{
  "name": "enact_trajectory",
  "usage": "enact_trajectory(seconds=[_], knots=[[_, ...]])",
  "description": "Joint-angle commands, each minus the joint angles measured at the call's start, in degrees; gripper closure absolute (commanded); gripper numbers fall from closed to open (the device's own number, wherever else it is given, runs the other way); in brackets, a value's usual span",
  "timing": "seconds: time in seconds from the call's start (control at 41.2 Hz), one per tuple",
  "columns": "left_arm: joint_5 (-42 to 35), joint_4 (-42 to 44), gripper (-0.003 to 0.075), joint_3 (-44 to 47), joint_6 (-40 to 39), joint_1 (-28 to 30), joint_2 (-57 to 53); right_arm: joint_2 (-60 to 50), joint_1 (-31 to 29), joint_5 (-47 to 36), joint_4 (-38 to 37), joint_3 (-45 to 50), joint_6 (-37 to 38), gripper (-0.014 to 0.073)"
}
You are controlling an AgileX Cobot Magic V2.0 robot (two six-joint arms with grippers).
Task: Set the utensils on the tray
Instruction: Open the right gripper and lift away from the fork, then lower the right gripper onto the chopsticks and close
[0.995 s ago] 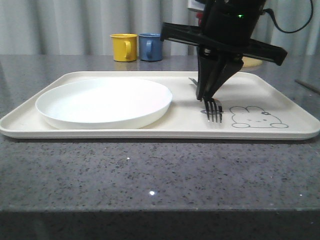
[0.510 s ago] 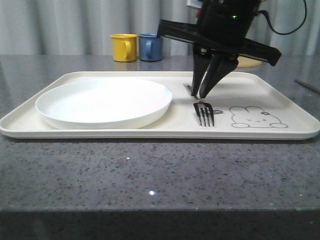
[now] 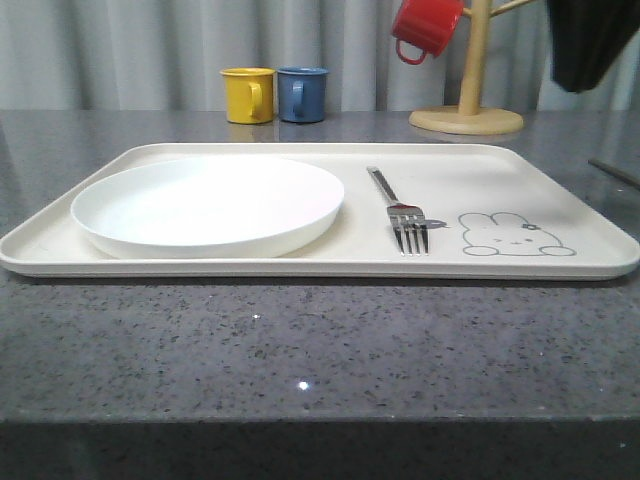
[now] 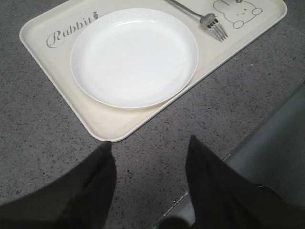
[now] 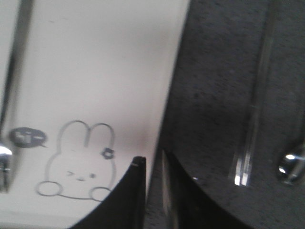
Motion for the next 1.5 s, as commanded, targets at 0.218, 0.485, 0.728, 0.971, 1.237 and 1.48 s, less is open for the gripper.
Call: enact_trajectory(seconds=[0.218, 0.485, 0.728, 0.971, 1.237, 1.48], knots=[[-3.87, -1.09, 0.0382, -1.48, -0.50, -0.43, -0.11, -5.02, -16.40, -1.23, 7.24, 5.30, -15.50, 0.0473], [-3.87, -1.09, 0.0382, -1.48, -0.50, -0.43, -0.11, -3.14, -19.32, -2.83, 7.95, 5.42, -17.61, 0.0413], [-3.87, -1.09, 0.0382, -1.48, -0.50, -0.43, -0.11, 2.89, -19.51, -6.08, 6.99, 5.42, -17.74, 0.0363], [-3.87, -1.09, 0.0382, -1.48, -0.50, -0.43, -0.11, 7.39, -21.18, -7.19, 7.33, 5.42, -17.74, 0.0363], [-3.87, -1.09, 0.0382, -1.48, -0.50, -0.43, -0.11, 8.02, -21.46, -8.40, 8.43, 5.42, -17.81, 0.0434], [-3.87, -1.09, 0.0382, -1.48, -0.50, -0.43, -0.11, 8.02, -21.46, -7.50, 8.43, 5.42, -17.85, 0.0503]])
